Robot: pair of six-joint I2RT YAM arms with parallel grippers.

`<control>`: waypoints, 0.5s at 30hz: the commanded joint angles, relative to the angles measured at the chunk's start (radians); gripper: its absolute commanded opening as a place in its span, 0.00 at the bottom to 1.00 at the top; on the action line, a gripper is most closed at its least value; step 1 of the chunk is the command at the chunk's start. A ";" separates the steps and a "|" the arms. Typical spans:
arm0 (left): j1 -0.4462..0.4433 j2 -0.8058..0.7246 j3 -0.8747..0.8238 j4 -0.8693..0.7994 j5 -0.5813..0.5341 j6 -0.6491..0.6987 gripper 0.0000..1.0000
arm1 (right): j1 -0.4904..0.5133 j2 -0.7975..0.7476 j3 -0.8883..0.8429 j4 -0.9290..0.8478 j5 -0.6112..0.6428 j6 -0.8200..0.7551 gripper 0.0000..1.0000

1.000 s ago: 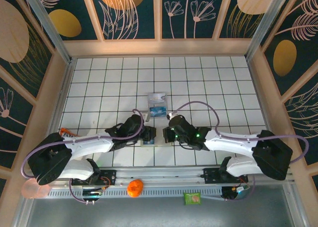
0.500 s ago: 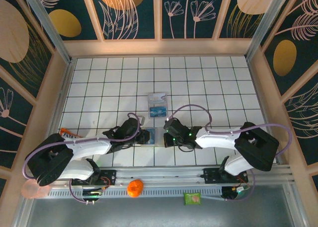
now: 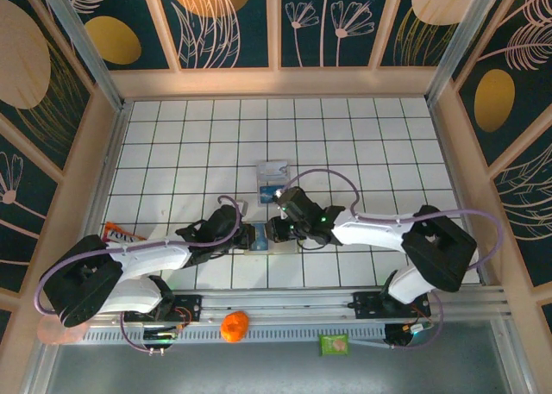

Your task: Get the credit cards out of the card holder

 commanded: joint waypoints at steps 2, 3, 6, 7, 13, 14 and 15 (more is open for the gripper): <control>0.006 0.025 -0.022 -0.007 -0.012 0.004 0.07 | -0.006 0.056 0.020 0.038 -0.071 0.023 0.21; 0.006 0.027 -0.026 -0.003 -0.009 0.003 0.07 | -0.006 0.064 0.019 0.044 -0.076 0.027 0.21; 0.006 0.034 -0.034 -0.003 -0.011 0.000 0.06 | -0.010 0.081 0.013 0.062 -0.077 0.048 0.20; 0.006 0.033 -0.036 -0.004 -0.012 -0.002 0.06 | -0.013 0.080 0.009 0.067 -0.074 0.055 0.20; 0.006 0.030 -0.060 0.002 -0.007 -0.011 0.02 | -0.049 0.079 -0.022 0.094 -0.092 0.103 0.18; 0.006 0.030 -0.062 0.002 -0.005 -0.014 0.02 | -0.053 0.078 -0.025 0.100 -0.098 0.108 0.17; 0.006 0.030 -0.063 0.006 -0.004 -0.014 0.01 | -0.054 0.079 -0.027 0.105 -0.102 0.111 0.16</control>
